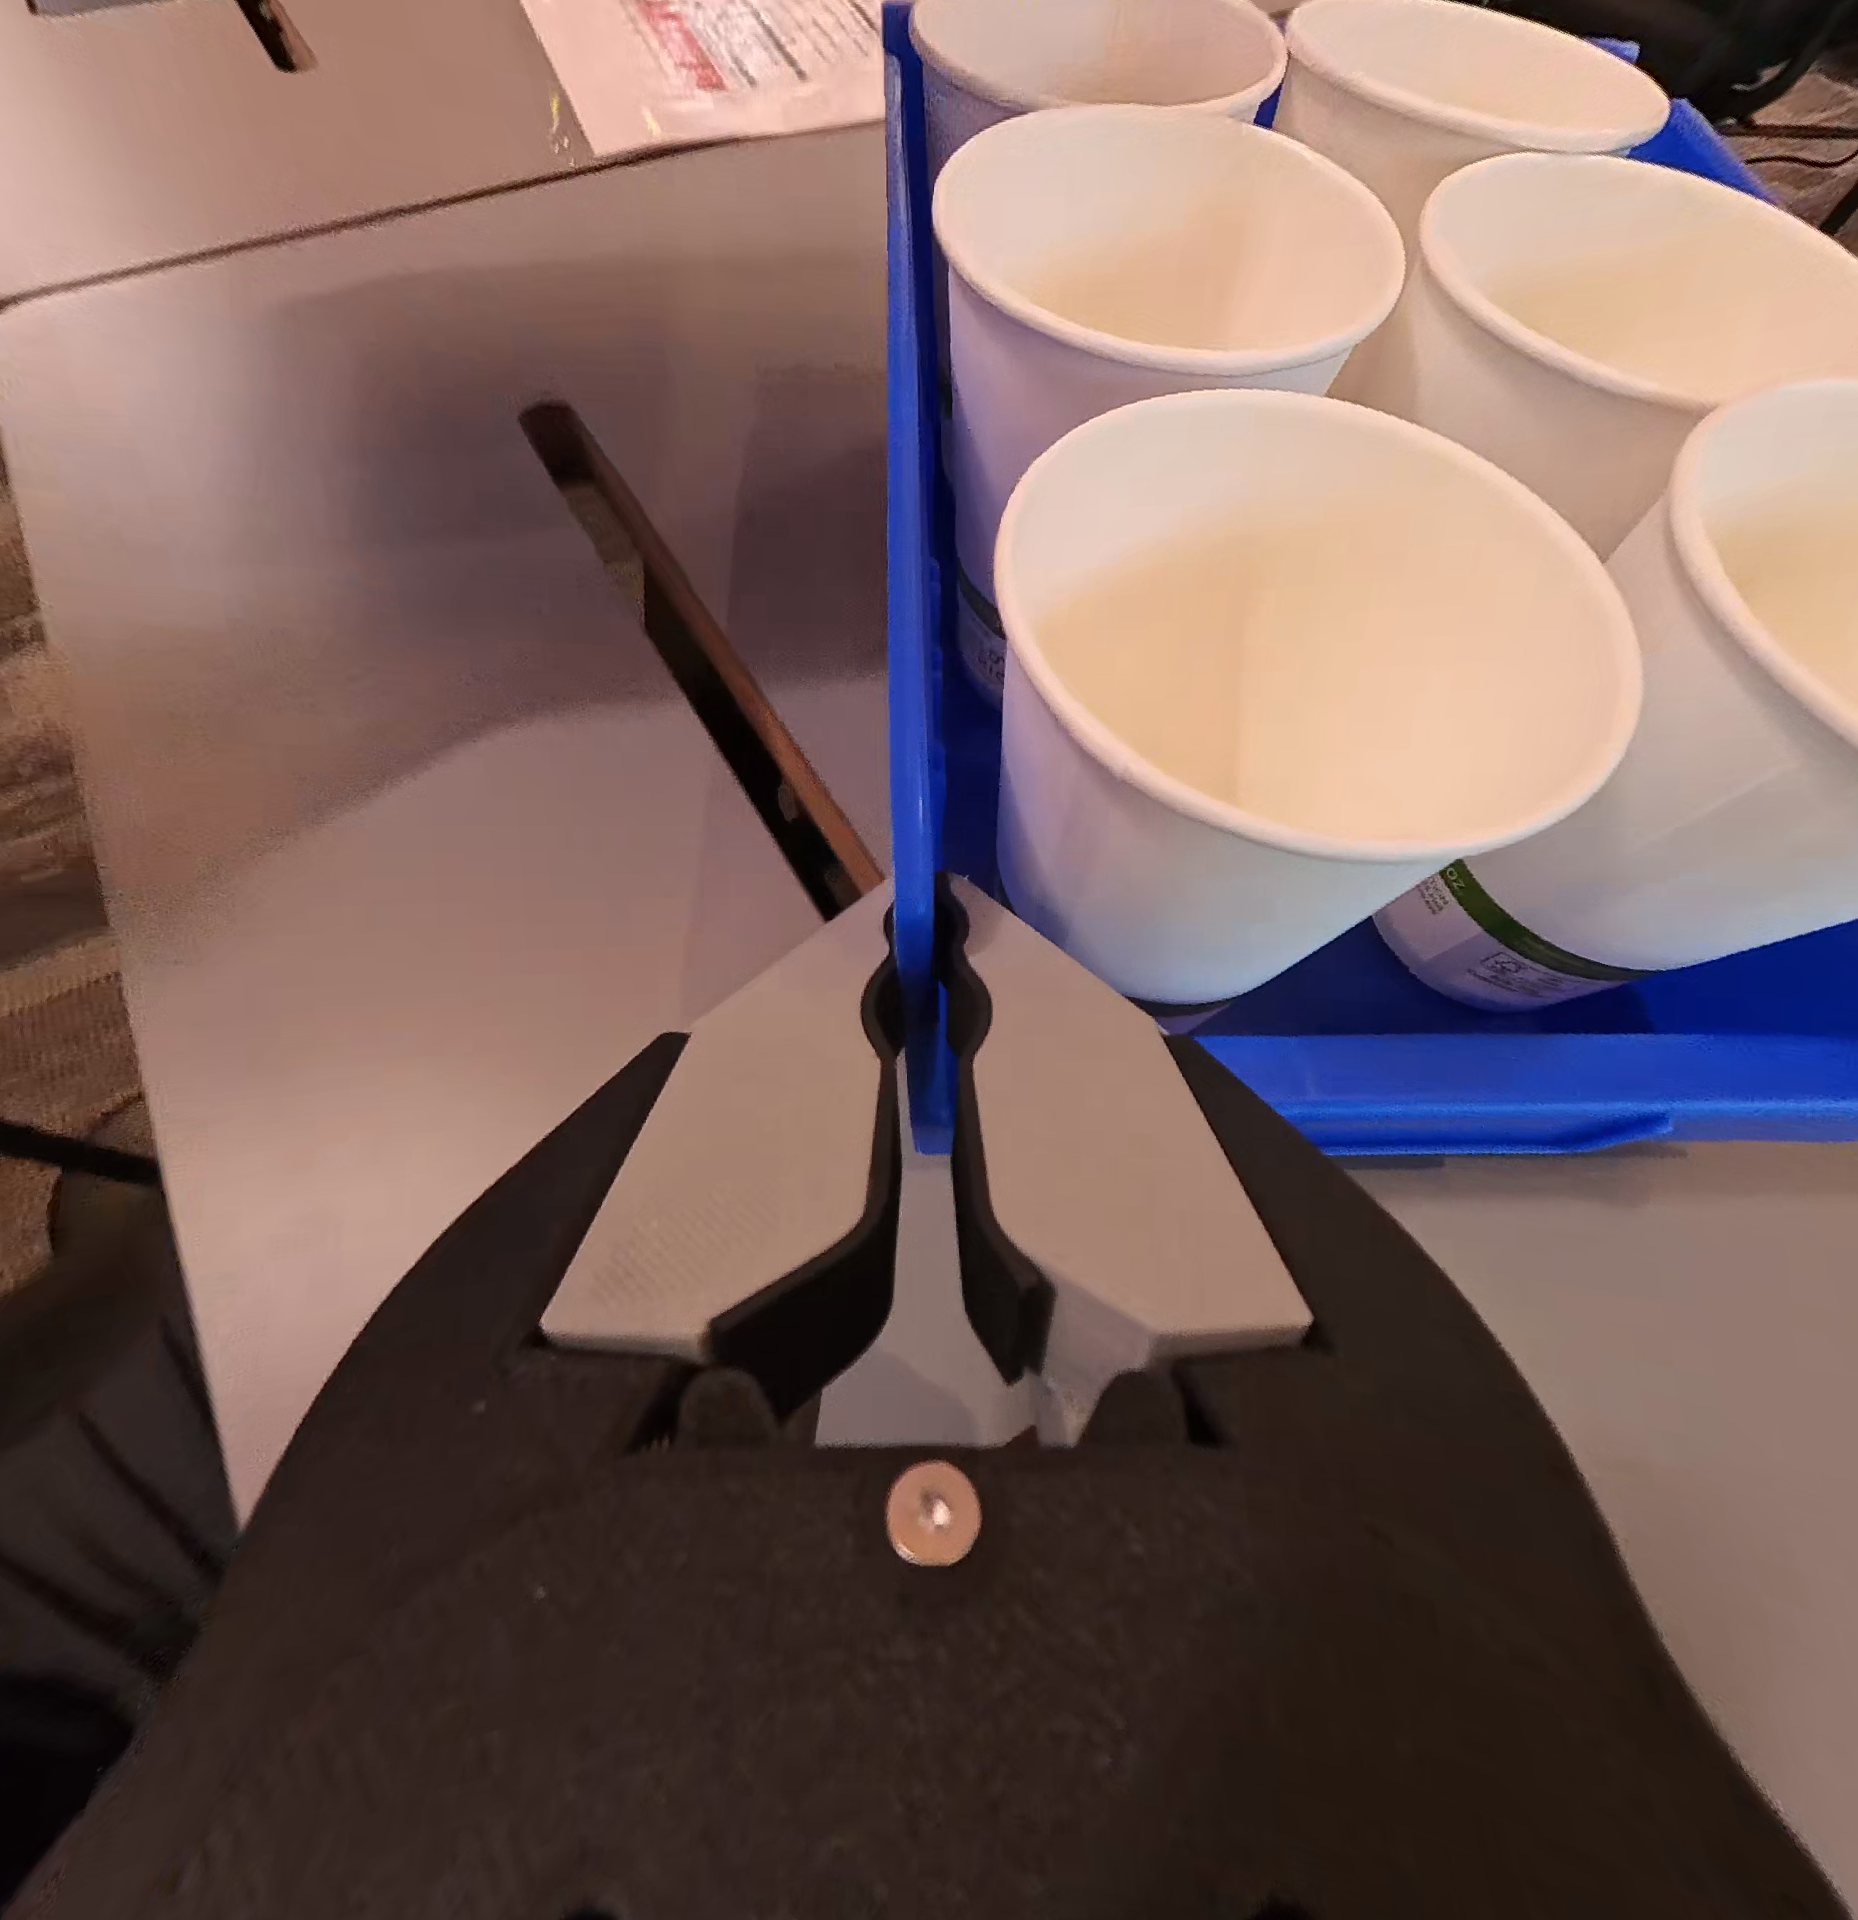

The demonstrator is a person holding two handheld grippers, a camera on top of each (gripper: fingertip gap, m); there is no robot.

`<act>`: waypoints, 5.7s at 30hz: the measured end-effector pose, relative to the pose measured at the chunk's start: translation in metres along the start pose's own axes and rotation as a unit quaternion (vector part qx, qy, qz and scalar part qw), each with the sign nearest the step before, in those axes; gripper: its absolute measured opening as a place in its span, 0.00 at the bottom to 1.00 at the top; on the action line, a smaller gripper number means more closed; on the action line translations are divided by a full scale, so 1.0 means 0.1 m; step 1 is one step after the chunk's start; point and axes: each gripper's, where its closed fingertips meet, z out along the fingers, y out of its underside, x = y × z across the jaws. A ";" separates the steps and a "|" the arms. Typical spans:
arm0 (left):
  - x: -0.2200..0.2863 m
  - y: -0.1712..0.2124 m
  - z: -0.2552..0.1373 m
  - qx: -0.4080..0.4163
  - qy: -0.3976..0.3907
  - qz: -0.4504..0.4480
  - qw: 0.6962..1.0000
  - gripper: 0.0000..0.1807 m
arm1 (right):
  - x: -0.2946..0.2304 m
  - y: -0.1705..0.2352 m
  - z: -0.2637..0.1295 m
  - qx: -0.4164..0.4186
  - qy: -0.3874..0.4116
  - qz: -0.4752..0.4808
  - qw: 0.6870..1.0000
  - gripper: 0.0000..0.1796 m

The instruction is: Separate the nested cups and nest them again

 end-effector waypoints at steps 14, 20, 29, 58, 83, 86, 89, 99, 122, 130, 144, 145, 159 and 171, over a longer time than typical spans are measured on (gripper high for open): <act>0.15 -0.47 -0.18 0.039 0.002 0.043 0.998 0.01 | -0.01 -1.01 0.22 0.111 -0.030 0.045 0.992 0.08; 0.73 -0.79 0.16 0.075 0.066 0.051 0.994 0.01 | 0.79 -0.77 -1.24 0.157 -0.021 0.116 0.981 0.17; 2.37 -1.16 1.09 0.079 0.201 0.074 0.974 0.01 | 1.60 0.01 -2.94 0.210 0.092 0.184 0.956 0.17; 2.01 0.01 2.08 -0.052 0.125 0.044 0.990 0.00 | 0.81 0.57 -2.03 0.027 0.099 0.037 0.994 0.13; -1.21 1.23 1.50 -0.187 -0.176 -0.043 0.965 0.00 | 2.26 1.76 -2.53 -0.128 0.286 0.096 0.945 0.00; -0.85 0.99 1.49 -0.151 -0.094 -0.017 0.984 0.00 | 2.13 1.49 -2.51 -0.064 0.249 0.084 0.963 0.03; -0.30 0.93 1.64 -0.172 -0.006 0.062 0.983 0.07 | 1.75 1.18 -2.28 -0.022 0.164 0.060 0.984 0.13; 0.33 1.06 2.25 -0.262 0.082 0.205 0.939 0.24 | 1.43 1.26 -1.63 -0.156 0.097 -0.066 0.981 0.27; 0.86 1.10 2.50 -0.265 0.190 0.183 0.927 0.10 | 1.78 1.47 -1.57 -0.241 0.080 -0.116 0.960 0.16; 0.99 1.04 2.60 -0.257 0.163 0.157 0.940 0.11 | 1.85 1.46 -1.61 -0.222 0.058 -0.118 0.966 0.15; 1.03 0.73 2.53 -0.178 0.107 0.078 0.975 0.28 | 1.62 0.82 -2.02 -0.024 0.040 -0.024 0.999 0.17; 1.04 0.68 2.49 -0.164 0.101 0.066 0.979 0.31 | 1.59 0.67 -2.02 0.009 0.047 -0.019 0.999 0.20; 2.12 -0.08 3.02 0.009 0.130 0.027 0.991 0.30 | 1.33 -0.29 -0.68 0.174 0.094 0.010 0.980 0.35; 1.98 0.18 3.38 -0.008 0.088 0.095 0.991 0.30 | 1.88 0.00 -0.53 0.144 0.192 0.028 0.970 0.46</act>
